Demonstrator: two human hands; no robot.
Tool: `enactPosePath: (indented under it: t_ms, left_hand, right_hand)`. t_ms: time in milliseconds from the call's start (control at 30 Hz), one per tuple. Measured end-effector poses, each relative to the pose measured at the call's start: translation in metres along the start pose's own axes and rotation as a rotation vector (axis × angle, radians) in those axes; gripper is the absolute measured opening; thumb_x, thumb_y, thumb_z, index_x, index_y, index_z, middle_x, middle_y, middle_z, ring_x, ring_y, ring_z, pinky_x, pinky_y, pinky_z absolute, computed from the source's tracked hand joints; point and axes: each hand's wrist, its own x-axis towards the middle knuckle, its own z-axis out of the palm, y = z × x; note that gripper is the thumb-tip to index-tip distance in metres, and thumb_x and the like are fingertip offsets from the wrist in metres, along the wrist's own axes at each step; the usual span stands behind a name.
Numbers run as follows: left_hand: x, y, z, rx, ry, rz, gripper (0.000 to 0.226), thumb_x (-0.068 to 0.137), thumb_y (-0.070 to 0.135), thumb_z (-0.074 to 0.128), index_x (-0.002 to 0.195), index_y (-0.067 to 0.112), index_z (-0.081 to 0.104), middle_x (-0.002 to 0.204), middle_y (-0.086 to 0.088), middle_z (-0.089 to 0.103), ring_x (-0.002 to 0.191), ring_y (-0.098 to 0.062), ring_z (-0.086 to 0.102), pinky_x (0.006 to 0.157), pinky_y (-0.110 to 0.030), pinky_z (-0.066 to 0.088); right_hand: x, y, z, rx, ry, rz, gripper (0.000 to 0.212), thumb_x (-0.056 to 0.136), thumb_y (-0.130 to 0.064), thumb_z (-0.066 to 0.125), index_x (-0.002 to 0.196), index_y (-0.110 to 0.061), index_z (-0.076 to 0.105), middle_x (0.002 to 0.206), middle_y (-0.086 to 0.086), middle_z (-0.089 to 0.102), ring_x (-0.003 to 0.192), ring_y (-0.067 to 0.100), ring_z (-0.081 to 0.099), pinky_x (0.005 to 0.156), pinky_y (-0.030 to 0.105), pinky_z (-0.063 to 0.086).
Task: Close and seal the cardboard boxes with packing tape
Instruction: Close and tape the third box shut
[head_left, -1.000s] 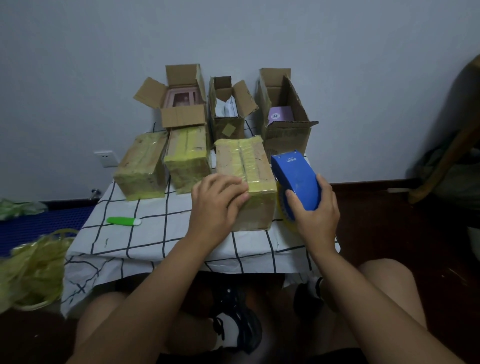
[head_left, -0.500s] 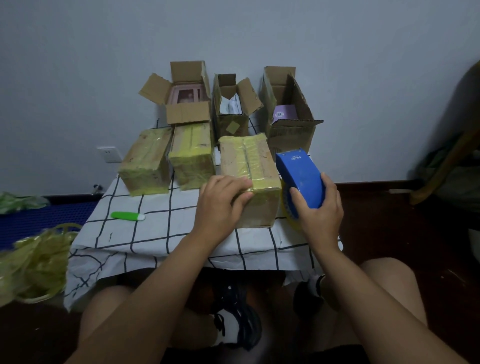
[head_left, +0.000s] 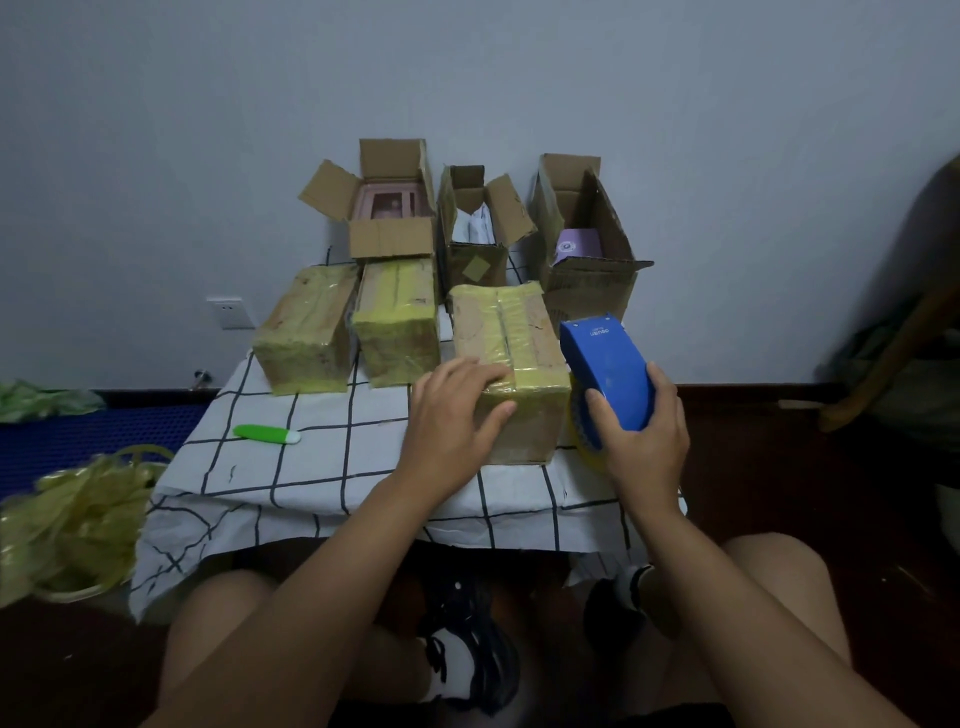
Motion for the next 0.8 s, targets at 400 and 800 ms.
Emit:
enactPosePath:
  t_ms: [400,800]
  left_hand:
    - [-0.015,-0.005,-0.013,-0.207,0.15,-0.195,0.026,0.091,0.025,0.069,0.116,0.017,0.071,0.129,0.008,0.057,0.11,0.006,0.049,0.084,0.0,0.038]
    - [-0.027,0.01,0.004,-0.434,0.319,-0.45,0.04,0.089,0.023,0.071,0.127,0.015,0.063,0.127,0.009,0.06,0.103,0.015,0.057,0.09,-0.016,0.051]
  right_hand:
    - [0.036,-0.043,-0.021,0.122,0.08,-0.031,0.066,0.082,-0.044,0.076,0.138,-0.022,0.051,0.123,-0.006,0.052,0.112,0.012,0.052,0.097,0.034,0.05]
    - [0.031,-0.11,-0.005,0.366,-0.061,-0.177,0.065,0.082,-0.039,0.078,0.138,-0.02,0.053,0.129,-0.003,0.057,0.113,0.01,0.059,0.087,0.02,0.055]
